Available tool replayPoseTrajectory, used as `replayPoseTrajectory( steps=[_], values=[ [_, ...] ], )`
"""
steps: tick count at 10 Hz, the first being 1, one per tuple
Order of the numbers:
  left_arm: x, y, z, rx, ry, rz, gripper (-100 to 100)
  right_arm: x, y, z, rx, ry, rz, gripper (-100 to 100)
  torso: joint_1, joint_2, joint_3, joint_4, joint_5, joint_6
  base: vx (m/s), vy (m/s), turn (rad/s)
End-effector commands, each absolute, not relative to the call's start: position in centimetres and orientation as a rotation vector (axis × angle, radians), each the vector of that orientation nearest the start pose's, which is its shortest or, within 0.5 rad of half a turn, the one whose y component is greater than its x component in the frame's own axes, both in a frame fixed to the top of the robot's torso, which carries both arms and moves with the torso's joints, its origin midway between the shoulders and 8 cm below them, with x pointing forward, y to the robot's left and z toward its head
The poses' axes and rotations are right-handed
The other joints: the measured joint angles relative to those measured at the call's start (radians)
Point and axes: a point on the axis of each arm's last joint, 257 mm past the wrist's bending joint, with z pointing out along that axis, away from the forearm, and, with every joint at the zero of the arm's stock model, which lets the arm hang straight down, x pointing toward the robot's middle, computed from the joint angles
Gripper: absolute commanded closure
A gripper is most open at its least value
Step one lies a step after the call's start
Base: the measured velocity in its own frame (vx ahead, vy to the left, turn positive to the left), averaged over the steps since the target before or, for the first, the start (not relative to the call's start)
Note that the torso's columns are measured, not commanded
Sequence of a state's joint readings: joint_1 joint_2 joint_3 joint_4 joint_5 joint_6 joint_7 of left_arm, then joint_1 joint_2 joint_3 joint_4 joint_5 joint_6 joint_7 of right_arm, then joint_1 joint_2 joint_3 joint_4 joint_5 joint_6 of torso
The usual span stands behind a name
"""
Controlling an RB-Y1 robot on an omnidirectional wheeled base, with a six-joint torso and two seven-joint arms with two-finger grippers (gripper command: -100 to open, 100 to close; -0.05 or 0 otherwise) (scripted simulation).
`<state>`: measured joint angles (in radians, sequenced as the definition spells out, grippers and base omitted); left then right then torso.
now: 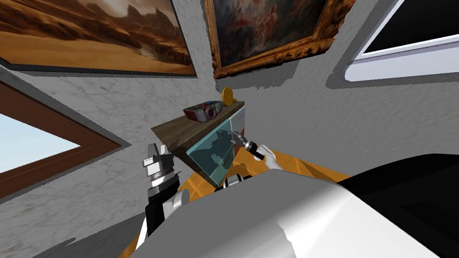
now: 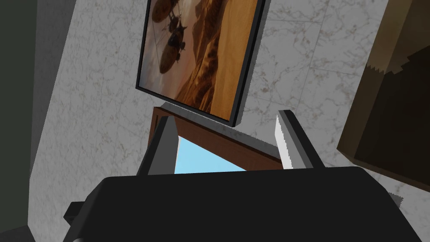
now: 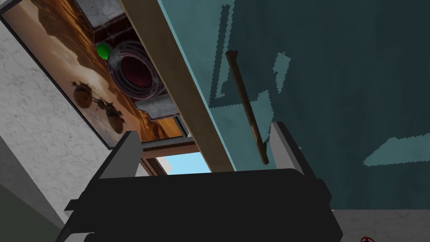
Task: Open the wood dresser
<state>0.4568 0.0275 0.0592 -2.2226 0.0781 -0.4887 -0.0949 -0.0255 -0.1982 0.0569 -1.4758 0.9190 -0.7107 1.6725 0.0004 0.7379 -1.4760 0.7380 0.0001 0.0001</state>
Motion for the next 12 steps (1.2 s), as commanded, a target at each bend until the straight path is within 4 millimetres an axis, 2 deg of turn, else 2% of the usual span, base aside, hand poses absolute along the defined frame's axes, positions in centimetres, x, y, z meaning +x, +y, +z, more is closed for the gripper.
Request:
replayPoseTrajectory(
  steps=[1, 3, 7, 10, 12],
  values=[
    [35.5, 30.5, 1.3, -0.668, 0.625, -1.212, 0, 48.3, -9.8, -19.7, -1.200, 0.714, -0.534, -100, -0.001, 0.000, 0.000, 0.000, 0.000, 0.000, 0.011, 0.063, -0.061],
    [35.5, 30.5, 1.3, -0.669, 0.625, -1.212, 0, 48.2, -9.1, -20.5, -1.239, 0.685, -0.563, -100, 0.000, -0.001, 0.000, 0.000, 0.000, 0.000, 0.017, 0.065, -0.074],
    [35.5, 30.5, 1.2, -0.669, 0.626, -1.213, 0, 47.7, -5.6, -22.3, -1.312, 0.602, -0.614, -100, 0.002, -0.004, -0.003, -0.001, 0.000, 0.001, 0.012, 0.063, -0.070],
    [35.5, 30.5, 1.2, -0.669, 0.625, -1.212, 0, 47.3, -2.2, -21.9, -1.288, 0.576, -0.610, -100, -0.003, 0.000, 0.000, 0.000, -0.001, 0.001, -0.016, 0.018, -0.054],
    [35.5, 30.5, 1.2, -0.669, 0.625, -1.211, 0, 47.1, -0.6, -21.3, -1.260, 0.575, -0.599, -100, -0.002, 0.000, 0.000, 0.000, -0.001, 0.000, -0.005, 0.006, -0.019]
  ],
)
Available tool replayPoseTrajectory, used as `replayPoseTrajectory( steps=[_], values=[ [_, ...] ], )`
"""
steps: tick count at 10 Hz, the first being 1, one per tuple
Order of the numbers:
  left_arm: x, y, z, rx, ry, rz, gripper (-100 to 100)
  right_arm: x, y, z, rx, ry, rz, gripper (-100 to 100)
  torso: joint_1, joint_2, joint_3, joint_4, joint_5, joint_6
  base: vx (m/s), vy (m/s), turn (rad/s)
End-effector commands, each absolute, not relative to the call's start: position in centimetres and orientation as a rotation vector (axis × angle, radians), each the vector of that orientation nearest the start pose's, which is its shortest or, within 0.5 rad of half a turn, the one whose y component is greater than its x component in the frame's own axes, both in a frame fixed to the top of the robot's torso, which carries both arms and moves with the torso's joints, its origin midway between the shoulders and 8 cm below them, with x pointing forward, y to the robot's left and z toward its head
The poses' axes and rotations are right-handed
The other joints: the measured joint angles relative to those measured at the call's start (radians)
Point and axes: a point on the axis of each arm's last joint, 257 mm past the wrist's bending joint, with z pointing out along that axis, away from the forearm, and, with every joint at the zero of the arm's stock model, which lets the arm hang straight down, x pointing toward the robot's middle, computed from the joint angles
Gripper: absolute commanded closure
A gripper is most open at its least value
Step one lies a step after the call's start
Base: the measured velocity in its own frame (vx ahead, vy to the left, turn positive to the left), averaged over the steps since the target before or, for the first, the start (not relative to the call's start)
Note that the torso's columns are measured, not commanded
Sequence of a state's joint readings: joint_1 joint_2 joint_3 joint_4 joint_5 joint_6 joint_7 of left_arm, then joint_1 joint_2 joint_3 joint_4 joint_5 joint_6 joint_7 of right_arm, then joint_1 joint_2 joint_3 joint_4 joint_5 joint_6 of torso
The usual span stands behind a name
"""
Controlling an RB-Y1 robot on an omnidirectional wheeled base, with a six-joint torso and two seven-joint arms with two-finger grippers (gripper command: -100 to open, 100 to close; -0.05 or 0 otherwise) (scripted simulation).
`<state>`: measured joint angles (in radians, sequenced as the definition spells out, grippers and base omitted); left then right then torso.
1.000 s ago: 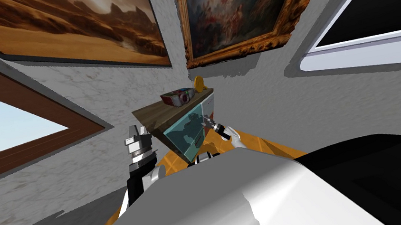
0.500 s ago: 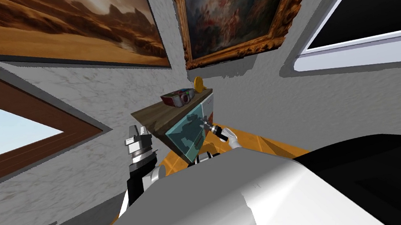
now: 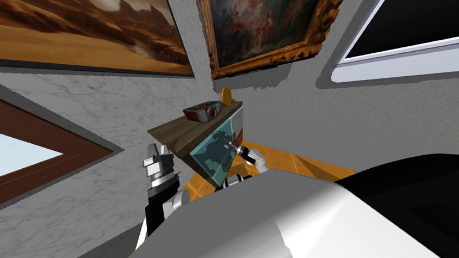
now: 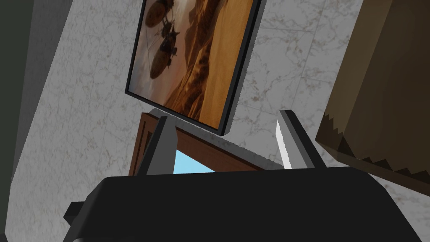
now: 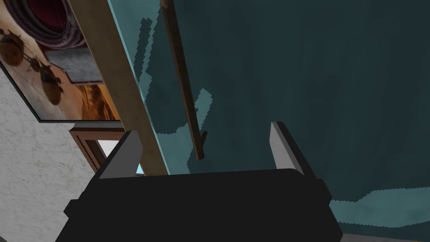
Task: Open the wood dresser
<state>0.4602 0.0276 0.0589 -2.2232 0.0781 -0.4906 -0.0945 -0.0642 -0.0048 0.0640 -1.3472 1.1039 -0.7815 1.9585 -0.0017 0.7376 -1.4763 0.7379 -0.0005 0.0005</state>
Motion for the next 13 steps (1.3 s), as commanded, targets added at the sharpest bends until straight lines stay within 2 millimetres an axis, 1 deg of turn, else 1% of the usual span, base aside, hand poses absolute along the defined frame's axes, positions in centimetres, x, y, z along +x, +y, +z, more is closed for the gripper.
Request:
replayPoseTrajectory(
  steps=[1, 2, 3, 4, 7, 10, 11, 13],
  values=[
    [35.5, 30.6, 1.2, -0.669, 0.625, -1.211, 0, 47.2, -1.1, -21.3, -1.268, 0.575, -0.602, -100, 0.000, 0.000, 0.000, 0.000, 0.000, 0.000, 0.000, 0.000, 0.000],
    [35.5, 30.6, 1.2, -0.669, 0.625, -1.210, 0, 48.2, -1.0, -20.4, -1.267, 0.577, -0.607, -100, 0.000, 0.000, 0.000, 0.000, 0.000, 0.000, -0.003, 0.005, -0.008],
    [35.5, 30.6, 1.2, -0.669, 0.625, -1.210, 0, 47.7, -1.0, -20.8, -1.268, 0.572, -0.605, -100, 0.001, 0.000, 0.000, 0.000, 0.000, 0.000, 0.000, 0.000, 0.000],
    [35.5, 30.6, 1.2, -0.669, 0.625, -1.210, 0, 47.8, -1.0, -20.8, -1.267, 0.575, -0.605, 100, 0.001, 0.000, 0.000, 0.000, 0.000, 0.000, 0.000, 0.000, 0.000],
    [35.4, 30.6, 1.2, -0.669, 0.625, -1.209, 0, 47.9, -1.3, -20.5, -1.269, 0.569, -0.599, 100, -0.004, 0.005, 0.003, 0.001, -0.001, 0.000, -0.108, -0.098, -0.024],
    [35.5, 30.6, 1.2, -0.669, 0.625, -1.209, 0, 48.0, -1.4, -20.4, -1.271, 0.567, -0.596, 100, 0.001, 0.000, 0.000, 0.000, 0.000, -0.001, -0.112, -0.116, -0.020],
    [35.4, 30.6, 1.2, -0.669, 0.625, -1.209, 0, 48.1, -2.4, -20.9, -1.301, 0.558, -0.613, -100, 0.006, -0.004, -0.002, -0.001, 0.002, -0.001, -0.013, -0.008, 0.003],
    [35.4, 30.6, 1.2, -0.669, 0.625, -1.209, 0, 48.2, -3.6, -21.5, -1.341, 0.543, -0.637, -100, 0.006, -0.004, -0.002, -0.001, 0.002, -0.001, 0.005, 0.022, 0.000]
  ],
)
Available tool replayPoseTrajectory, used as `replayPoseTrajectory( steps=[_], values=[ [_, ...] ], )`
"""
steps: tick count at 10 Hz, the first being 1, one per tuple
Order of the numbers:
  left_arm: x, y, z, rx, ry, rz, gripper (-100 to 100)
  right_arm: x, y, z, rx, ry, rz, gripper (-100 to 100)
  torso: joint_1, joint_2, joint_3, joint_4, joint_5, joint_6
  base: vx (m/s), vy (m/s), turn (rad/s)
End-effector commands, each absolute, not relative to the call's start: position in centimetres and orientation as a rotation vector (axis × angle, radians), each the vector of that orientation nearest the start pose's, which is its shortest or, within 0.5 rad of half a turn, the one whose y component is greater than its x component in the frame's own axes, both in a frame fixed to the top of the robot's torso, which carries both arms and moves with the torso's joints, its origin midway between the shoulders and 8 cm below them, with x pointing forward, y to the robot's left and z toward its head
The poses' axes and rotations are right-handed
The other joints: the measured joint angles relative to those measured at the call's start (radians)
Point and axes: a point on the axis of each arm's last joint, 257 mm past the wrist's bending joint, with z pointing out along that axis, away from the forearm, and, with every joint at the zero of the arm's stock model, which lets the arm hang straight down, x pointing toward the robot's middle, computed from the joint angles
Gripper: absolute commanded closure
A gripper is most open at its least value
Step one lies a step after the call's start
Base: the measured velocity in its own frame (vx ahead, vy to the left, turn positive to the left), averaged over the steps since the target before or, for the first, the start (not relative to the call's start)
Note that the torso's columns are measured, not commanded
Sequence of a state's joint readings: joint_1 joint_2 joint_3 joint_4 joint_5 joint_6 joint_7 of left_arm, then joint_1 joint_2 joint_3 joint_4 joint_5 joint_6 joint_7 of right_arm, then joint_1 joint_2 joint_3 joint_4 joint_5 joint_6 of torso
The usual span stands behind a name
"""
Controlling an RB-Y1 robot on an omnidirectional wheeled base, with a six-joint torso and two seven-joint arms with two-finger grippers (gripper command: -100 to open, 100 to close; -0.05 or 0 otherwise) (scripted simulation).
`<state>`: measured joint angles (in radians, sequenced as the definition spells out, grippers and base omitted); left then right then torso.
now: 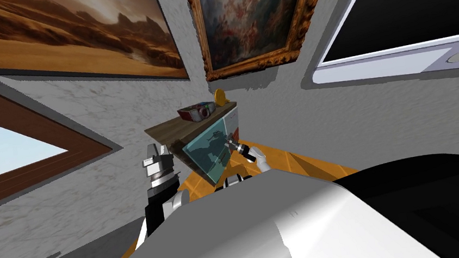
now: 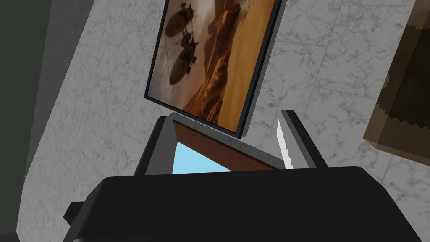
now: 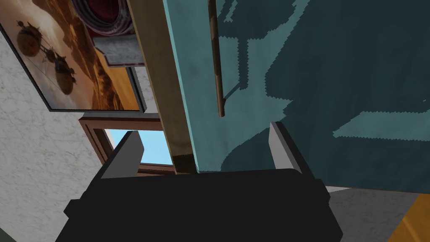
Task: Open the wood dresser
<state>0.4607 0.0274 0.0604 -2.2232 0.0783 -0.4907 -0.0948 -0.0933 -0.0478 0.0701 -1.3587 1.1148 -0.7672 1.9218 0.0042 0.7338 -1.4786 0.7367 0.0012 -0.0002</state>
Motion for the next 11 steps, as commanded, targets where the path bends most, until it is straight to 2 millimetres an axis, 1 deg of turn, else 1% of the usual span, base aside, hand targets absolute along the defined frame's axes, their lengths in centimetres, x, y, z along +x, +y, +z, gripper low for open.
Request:
replayPoseTrajectory(
  steps=[1, 3, 4, 5, 7, 8, 9, 10, 11],
  values=[
    [35.4, 30.6, 1.2, -0.669, 0.625, -1.209, 0, 48.3, -4.6, -21.9, -1.373, 0.527, -0.659, -100, -0.002, 0.002, 0.001, 0.001, -0.001, 0.000, 0.014, 0.042, 0.004],
    [35.4, 30.6, 1.2, -0.669, 0.625, -1.209, 0, 48.6, -5.4, -22.0, -1.413, 0.495, -0.698, -100, -0.004, 0.005, 0.003, 0.001, -0.001, 0.000, 0.016, 0.072, 0.004],
    [35.4, 30.6, 1.2, -0.669, 0.625, -1.209, 0, 48.8, -4.6, -21.3, -1.418, 0.465, -0.727, -100, -0.002, 0.005, 0.003, 0.001, -0.001, 0.000, 0.017, 0.160, 0.008],
    [35.4, 30.6, 1.2, -0.669, 0.625, -1.210, 0, 48.9, -4.4, -21.0, -1.427, 0.446, -0.747, -100, 0.001, 0.004, 0.003, 0.001, 0.000, 0.000, 0.030, 0.199, 0.009],
    [35.4, 30.6, 1.2, -0.669, 0.625, -1.210, 0, 49.3, -4.2, -20.4, -1.456, 0.395, -0.805, -100, -0.002, 0.003, 0.002, 0.001, 0.000, 0.000, 0.025, 0.206, 0.009],
    [35.4, 30.6, 1.2, -0.669, 0.625, -1.210, 0, 49.4, -3.0, -19.6, -1.439, 0.383, -0.817, -100, -0.005, 0.005, 0.003, 0.001, -0.001, 0.000, 0.017, 0.210, 0.007],
    [35.4, 30.6, 1.2, -0.669, 0.625, -1.210, 0, 49.4, -2.6, -19.3, -1.431, 0.384, -0.816, -100, -0.004, 0.005, 0.003, 0.001, -0.001, 0.000, 0.031, 0.160, 0.002],
    [35.4, 30.6, 1.2, -0.669, 0.625, -1.210, 0, 49.4, -3.0, -19.5, -1.436, 0.386, -0.813, -100, -0.007, 0.004, 0.003, 0.001, -0.002, 0.000, 0.013, 0.062, 0.001],
    [35.4, 30.6, 1.2, -0.669, 0.625, -1.209, 0, 50.2, -3.2, -18.8, -1.441, 0.387, -0.820, -100, -0.012, 0.005, 0.003, 0.001, -0.003, 0.001, 0.018, 0.080, 0.039]
  ],
)
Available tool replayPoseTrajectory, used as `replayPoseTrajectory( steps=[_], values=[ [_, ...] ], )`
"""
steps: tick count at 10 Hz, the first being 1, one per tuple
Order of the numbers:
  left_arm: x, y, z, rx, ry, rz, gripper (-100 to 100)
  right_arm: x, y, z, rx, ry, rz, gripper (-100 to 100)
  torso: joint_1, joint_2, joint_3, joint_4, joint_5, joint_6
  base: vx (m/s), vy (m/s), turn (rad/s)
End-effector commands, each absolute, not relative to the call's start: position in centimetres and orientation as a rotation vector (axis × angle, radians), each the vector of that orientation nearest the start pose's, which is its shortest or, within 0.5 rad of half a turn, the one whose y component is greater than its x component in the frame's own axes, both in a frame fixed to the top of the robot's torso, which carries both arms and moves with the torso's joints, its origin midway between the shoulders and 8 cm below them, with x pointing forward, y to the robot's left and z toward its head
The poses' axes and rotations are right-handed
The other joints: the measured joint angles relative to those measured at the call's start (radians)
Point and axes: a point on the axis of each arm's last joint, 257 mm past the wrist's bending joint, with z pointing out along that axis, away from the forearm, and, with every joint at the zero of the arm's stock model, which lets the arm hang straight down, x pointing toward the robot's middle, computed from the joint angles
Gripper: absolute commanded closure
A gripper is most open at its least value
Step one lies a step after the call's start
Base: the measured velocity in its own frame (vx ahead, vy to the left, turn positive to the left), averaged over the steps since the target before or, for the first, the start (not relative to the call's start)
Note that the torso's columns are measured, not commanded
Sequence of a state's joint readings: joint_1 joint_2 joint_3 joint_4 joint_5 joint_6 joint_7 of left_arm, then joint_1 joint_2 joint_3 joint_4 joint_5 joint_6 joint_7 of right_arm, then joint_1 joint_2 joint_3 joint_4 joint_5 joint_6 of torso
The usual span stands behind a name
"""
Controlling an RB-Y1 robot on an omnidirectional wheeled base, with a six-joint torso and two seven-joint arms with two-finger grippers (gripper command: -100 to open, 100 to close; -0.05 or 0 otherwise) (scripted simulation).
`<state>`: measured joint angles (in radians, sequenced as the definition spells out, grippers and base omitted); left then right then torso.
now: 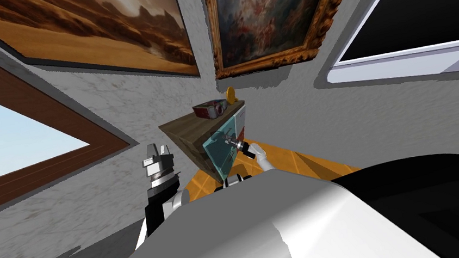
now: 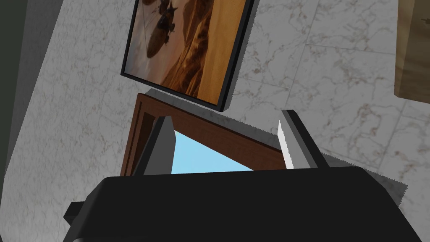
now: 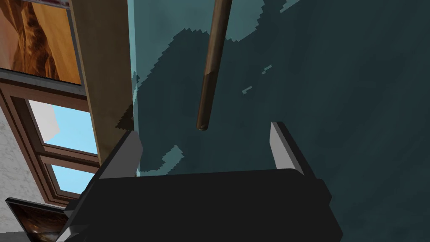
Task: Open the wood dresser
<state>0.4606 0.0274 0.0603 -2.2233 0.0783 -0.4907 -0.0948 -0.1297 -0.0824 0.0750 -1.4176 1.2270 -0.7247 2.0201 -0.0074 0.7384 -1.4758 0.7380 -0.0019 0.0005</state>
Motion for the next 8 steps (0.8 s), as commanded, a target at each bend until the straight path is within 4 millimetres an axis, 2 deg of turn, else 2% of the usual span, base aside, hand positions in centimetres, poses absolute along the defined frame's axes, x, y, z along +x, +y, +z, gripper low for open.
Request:
replayPoseTrajectory(
  steps=[1, 2, 5, 8],
  values=[
    [35.45, 30.60, 1.22, -0.669, 0.625, -1.209, 0, 49.78, -3.11, -19.03, -1.440, 0.381, -0.818, -100, 0.004, 0.000, 0.000, 0.000, 0.001, 0.000, 0.013, 0.046, 0.007],
    [35.44, 30.60, 1.23, -0.669, 0.625, -1.209, 0, 49.86, -3.14, -18.96, -1.439, 0.385, -0.818, 100, 0.005, 0.000, 0.000, 0.000, 0.001, 0.000, 0.002, 0.007, -0.002],
    [35.45, 30.60, 1.23, -0.669, 0.625, -1.209, 0, 49.87, -3.41, -18.58, -1.442, 0.375, -0.810, 100, 0.001, 0.006, 0.004, 0.002, 0.000, 0.001, -0.123, -0.113, -0.030],
    [35.45, 30.60, 1.22, -0.669, 0.625, -1.209, 0, 49.59, -3.49, -18.95, -1.450, 0.373, -0.798, 100, 0.011, -0.002, -0.001, 0.003, 0.003, 0.000, -0.096, -0.097, -0.025]
  ],
)
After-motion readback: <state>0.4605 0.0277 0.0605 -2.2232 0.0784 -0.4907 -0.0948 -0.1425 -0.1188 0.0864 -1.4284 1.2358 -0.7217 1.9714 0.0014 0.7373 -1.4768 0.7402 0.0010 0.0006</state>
